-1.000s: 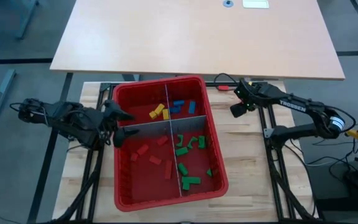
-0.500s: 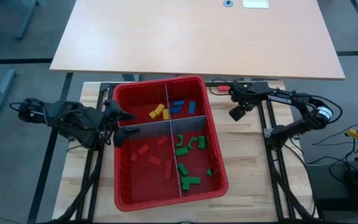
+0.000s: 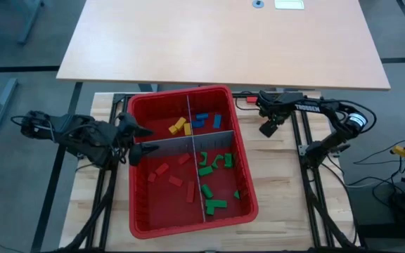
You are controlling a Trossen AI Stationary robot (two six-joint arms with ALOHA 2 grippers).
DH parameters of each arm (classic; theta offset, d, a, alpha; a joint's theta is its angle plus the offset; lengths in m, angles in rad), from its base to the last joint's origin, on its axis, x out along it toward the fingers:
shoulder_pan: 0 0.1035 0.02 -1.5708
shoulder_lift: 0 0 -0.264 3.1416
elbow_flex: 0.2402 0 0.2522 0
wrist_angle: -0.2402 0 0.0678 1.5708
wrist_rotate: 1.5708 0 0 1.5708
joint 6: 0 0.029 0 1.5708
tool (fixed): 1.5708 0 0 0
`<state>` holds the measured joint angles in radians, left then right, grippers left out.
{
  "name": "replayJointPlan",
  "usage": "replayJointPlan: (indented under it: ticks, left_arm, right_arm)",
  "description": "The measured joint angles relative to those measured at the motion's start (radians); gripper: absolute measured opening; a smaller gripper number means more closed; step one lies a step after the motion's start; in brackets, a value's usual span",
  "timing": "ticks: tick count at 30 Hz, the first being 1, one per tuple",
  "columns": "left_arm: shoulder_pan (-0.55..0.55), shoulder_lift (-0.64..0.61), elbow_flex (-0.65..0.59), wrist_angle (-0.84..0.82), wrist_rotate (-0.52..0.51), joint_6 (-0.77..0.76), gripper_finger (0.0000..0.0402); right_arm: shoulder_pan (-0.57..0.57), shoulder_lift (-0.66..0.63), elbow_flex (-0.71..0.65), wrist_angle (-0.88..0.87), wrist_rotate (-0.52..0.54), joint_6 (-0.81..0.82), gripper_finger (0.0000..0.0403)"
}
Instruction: Sort blocks
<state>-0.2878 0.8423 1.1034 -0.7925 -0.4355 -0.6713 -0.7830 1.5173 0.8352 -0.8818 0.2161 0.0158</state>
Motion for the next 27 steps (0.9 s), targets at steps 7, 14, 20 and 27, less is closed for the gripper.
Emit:
replayJointPlan:
  ticks: [7, 14, 20, 27]
  left_arm:
    - [0.0, 0.01, 0.001, 0.001, 0.0, -0.004, 0.0311]
    - [0.002, 0.022, 0.001, 0.003, 0.0, -0.019, 0.0311]
    - [0.002, 0.032, 0.001, 0.019, -0.001, -0.029, 0.0311]
    - [0.002, 0.054, 0.009, 0.032, -0.002, -0.03, 0.0311]
  right_arm:
    - [-0.023, 0.007, 0.001, 0.042, 0.021, -0.063, 0.017]
    - [-0.04, 0.032, 0.001, 0.054, 0.008, -0.109, 0.0164]
    - [-0.04, 0.093, 0.002, 0.054, -0.04, -0.142, 0.0154]
    - [-0.04, 0.123, 0.006, 0.051, -0.052, -0.161, 0.0106]
